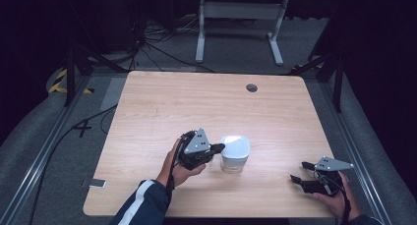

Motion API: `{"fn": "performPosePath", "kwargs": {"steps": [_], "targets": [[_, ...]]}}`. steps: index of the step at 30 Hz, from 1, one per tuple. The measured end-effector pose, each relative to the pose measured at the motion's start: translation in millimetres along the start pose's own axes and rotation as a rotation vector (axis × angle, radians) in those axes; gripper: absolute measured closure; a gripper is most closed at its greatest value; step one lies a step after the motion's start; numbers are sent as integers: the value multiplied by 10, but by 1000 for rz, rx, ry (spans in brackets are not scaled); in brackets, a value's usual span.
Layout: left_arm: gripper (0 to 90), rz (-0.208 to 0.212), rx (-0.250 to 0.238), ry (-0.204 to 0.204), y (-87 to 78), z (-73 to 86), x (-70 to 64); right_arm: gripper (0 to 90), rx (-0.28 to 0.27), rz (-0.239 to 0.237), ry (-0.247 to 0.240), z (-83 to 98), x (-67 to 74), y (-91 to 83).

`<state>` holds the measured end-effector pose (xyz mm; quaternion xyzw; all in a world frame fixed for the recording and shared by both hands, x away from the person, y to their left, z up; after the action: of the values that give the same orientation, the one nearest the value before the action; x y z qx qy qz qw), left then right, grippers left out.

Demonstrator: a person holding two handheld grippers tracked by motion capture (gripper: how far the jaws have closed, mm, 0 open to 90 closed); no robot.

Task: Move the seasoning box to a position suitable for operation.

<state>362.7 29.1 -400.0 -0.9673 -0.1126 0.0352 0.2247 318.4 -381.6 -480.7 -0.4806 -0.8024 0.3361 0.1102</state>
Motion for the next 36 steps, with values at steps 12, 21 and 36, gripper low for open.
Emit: {"fn": "performPosePath", "kwargs": {"steps": [12, 21, 36], "targets": [[900, -3, 11, -12, -14, 42, 30, 267, -2, 1, 3, 0, 5, -4], [900, -5, 37, 4, 56, 67, 18, 347, -37, 2, 18, -14, -30, -38], [900, -2, -23, 3, 23, -47, -14, 525, -185, -36, -30, -501, 107, -271]]}}
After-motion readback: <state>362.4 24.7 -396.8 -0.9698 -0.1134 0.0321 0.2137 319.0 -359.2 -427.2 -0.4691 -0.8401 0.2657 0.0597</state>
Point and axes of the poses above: each handheld gripper's, and its own axes: y roughly forward along the jaws, z roughly out of its underside, x roughly to its left, the point moved 2 cm from there along y, roughly forward along the jaws, and after that the axes turned 10 degrees about z, right-handed, at the moved point
